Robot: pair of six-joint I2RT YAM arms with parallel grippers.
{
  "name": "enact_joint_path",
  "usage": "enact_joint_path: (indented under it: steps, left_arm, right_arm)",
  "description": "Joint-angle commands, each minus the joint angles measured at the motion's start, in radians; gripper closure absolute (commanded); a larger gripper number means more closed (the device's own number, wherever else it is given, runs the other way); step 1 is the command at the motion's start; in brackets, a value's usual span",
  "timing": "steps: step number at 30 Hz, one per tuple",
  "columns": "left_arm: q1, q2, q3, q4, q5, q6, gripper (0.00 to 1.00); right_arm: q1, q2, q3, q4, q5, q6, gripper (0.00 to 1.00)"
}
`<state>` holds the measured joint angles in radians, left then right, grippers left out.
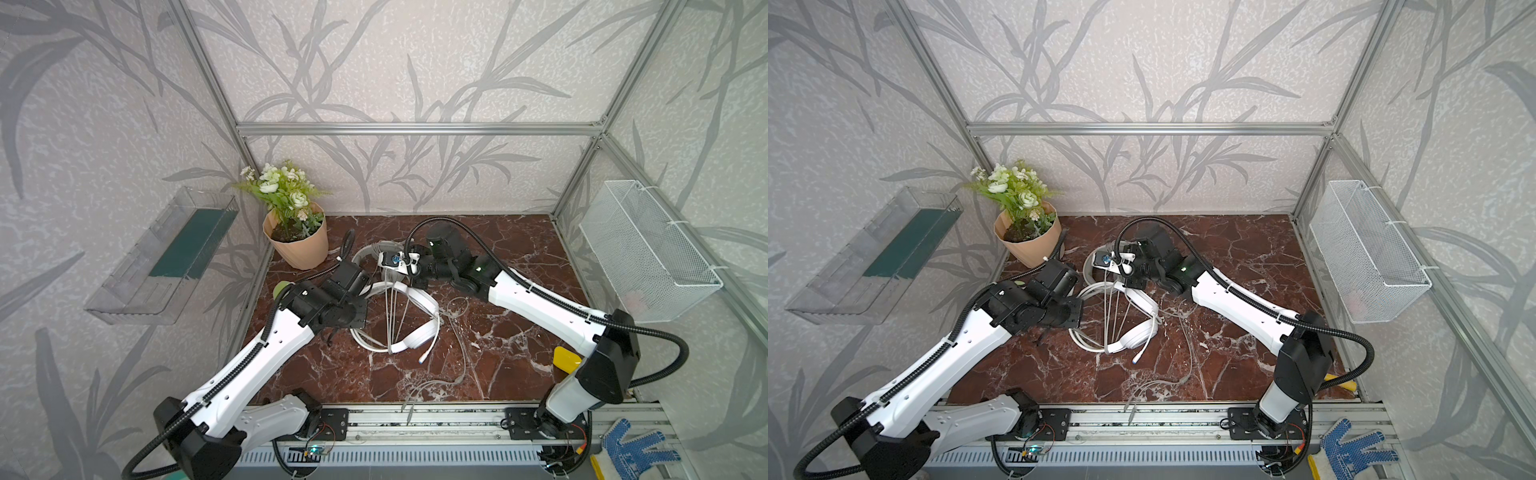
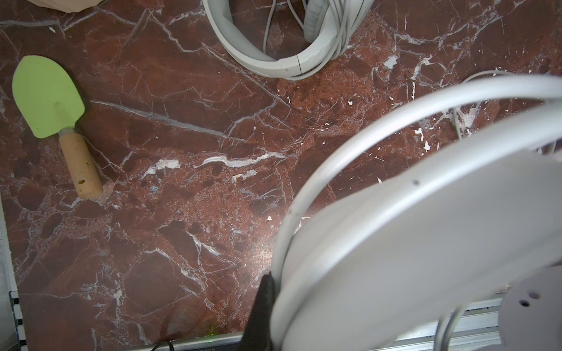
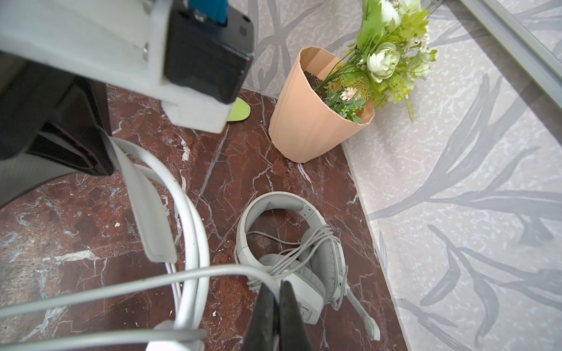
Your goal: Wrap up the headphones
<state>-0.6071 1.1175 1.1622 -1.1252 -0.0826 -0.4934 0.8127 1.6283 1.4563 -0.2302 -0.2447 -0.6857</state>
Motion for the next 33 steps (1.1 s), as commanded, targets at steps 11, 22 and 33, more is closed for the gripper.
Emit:
enact_joint_path:
  steps: [11,22,33]
  left_arm:
    - [-0.014,-0.033,0.079,-0.063,-0.004,0.024,1.0]
    - [-0.013,-0.048,0.09,-0.057,-0.003,0.022,1.0]
    - [-0.013,-0.065,0.085,-0.05,-0.045,0.01,1.0]
  right_arm:
    - [-0.056,-0.037,-0.095,0.209,0.046,0.097,1.0]
    - [-0.069,-0.031,-0.098,0.205,0.036,0.114,0.87]
    - [-0.07,-0.043,-0.112,0.207,0.04,0.121,0.76]
